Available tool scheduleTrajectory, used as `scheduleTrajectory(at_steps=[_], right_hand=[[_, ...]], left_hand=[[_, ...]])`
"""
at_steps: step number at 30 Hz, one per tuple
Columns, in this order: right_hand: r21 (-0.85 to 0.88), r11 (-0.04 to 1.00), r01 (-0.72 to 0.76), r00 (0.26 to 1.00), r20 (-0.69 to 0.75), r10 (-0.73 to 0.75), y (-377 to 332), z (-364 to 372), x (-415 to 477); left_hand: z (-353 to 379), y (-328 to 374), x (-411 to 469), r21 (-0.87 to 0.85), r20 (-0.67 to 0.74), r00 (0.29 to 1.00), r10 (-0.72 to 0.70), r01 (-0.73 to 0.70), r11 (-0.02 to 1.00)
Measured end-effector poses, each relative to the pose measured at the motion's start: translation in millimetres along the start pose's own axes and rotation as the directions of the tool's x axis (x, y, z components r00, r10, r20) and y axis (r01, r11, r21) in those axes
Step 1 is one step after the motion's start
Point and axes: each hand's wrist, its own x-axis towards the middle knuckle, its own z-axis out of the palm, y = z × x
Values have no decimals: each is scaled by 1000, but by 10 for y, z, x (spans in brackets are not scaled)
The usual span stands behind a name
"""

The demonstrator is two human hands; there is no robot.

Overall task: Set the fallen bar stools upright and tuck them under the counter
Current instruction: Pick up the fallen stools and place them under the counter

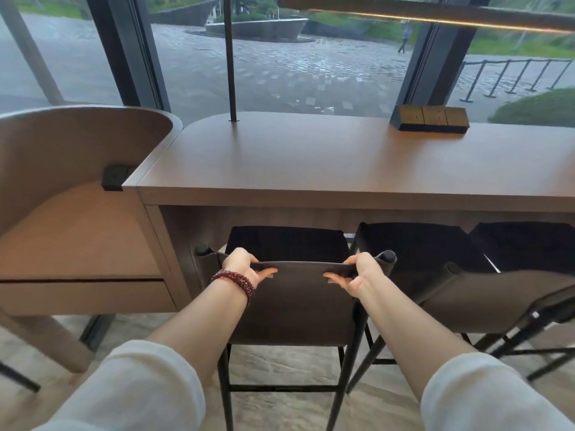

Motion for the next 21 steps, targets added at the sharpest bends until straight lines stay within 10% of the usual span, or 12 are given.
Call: scheduleTrajectory(at_steps=[6, 9, 13, 21], right_hand=[[-35, 999, -36, 999, -28, 35, 194, -211, -113], [-35, 998, -57, 998, -29, 56, 340, -354, -189], [-13, 998, -61, 998, -29, 60, 541, -546, -268], [56, 998, -15, 1000, 2, 14, 814, -805, -418]], left_hand=[[126, -197, -169, -389, -5, 991, -131, 118, 914], [144, -206, -422, -781, 143, 940, -310, 300, 547], [193, -355, -542, -850, 338, 870, -358, 446, 280], [199, -529, -858, -869, 391, 849, -356, 468, 162]])
